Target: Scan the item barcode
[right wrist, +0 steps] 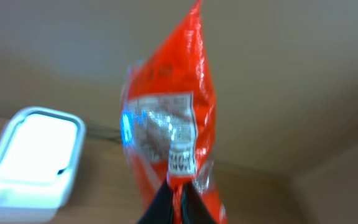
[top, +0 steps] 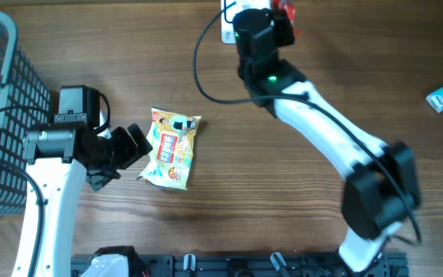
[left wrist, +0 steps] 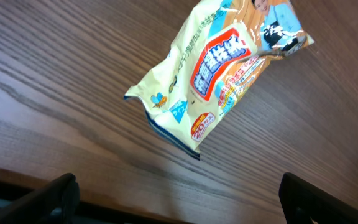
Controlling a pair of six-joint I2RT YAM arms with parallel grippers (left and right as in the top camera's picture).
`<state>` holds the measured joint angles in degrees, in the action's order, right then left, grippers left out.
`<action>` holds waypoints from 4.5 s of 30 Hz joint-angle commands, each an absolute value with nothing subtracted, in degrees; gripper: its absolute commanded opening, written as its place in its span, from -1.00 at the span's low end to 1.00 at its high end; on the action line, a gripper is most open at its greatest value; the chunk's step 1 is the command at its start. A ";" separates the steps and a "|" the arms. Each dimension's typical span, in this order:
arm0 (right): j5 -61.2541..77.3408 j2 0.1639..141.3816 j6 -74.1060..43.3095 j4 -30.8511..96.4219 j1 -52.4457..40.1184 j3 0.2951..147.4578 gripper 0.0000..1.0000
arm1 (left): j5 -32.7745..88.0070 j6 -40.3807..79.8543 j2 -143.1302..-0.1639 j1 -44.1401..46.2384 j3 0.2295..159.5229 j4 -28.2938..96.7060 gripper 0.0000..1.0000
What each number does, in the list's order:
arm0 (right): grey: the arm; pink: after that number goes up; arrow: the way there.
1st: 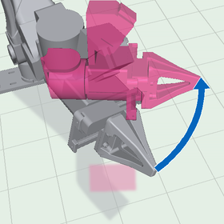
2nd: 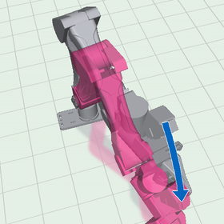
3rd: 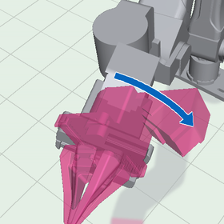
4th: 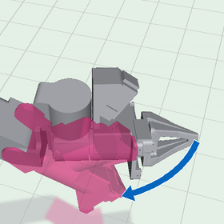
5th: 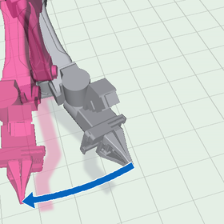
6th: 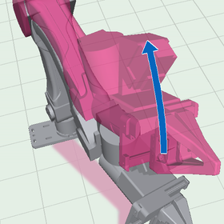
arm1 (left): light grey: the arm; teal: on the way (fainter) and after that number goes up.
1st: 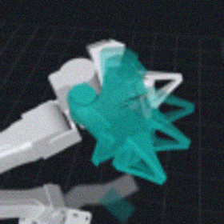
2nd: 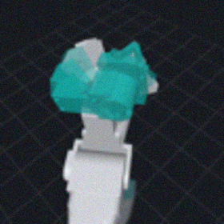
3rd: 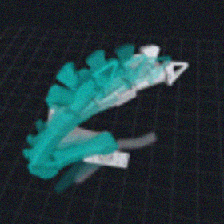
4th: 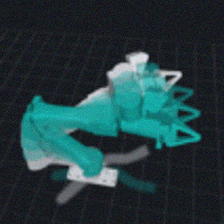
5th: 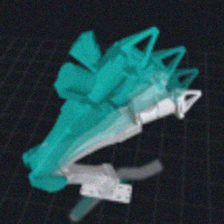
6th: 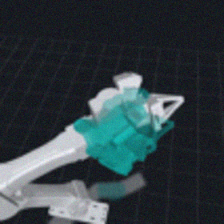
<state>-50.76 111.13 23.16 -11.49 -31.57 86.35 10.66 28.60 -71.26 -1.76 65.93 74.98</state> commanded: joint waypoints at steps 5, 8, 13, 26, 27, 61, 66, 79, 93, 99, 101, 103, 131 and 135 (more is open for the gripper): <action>-58.98 124.88 65.95 -50.22 -32.34 86.96 -0.91 | 11.29 28.97 -71.26 -1.61 65.78 74.96 1.00; -57.17 127.24 64.99 -49.71 -32.71 87.00 -0.91 | 11.29 28.97 -71.26 -1.61 65.78 74.96 1.00; -53.23 128.84 59.79 -49.69 -34.46 87.00 -0.92 | 11.29 28.97 -71.26 -1.61 65.78 74.96 1.00; -42.28 132.77 58.96 -48.56 -37.54 87.00 -0.91 | 11.29 28.97 -71.26 -1.61 65.78 74.96 1.00; -42.00 132.77 58.96 -48.38 -37.54 87.00 -0.91 | 11.29 28.97 -71.26 -1.61 65.78 74.96 1.00; -39.57 132.77 62.96 -48.84 -30.83 87.00 -0.91 | 11.29 28.97 -71.26 -1.61 65.78 74.96 1.00; -50.63 132.77 59.59 -48.80 -25.91 87.00 -0.91 | 11.29 28.97 -71.26 -1.61 65.78 74.96 1.00; -82.65 132.77 41.80 -34.98 -1.50 86.89 -0.91 | 11.29 28.97 -71.26 -1.61 65.78 74.96 1.00; -87.00 132.77 41.67 -29.89 18.61 85.41 -0.91 | 11.29 28.97 -71.26 -1.61 65.78 74.96 1.00; -87.00 132.77 37.28 -29.06 24.73 82.72 -0.92 | 11.29 28.97 -71.26 -1.61 65.78 74.96 1.00; -86.96 132.77 35.33 -29.06 26.22 81.80 -0.84 | 11.31 28.97 -71.26 -1.61 65.78 74.96 1.00; -86.21 132.77 34.48 -29.04 26.79 81.12 -0.79 | 11.29 28.97 -71.26 -1.61 65.78 74.96 1.00; -78.74 129.95 31.40 -26.22 7.88 79.90 -0.26 | 11.29 28.97 -71.26 -1.61 65.78 74.96 1.00; -78.72 126.15 28.32 -20.84 2.20 79.90 -0.28 | 11.29 28.97 -71.26 -1.61 65.78 74.96 1.00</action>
<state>-79.09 131.28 32.56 -23.70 5.28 80.58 10.81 28.60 -71.29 -1.76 65.84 74.96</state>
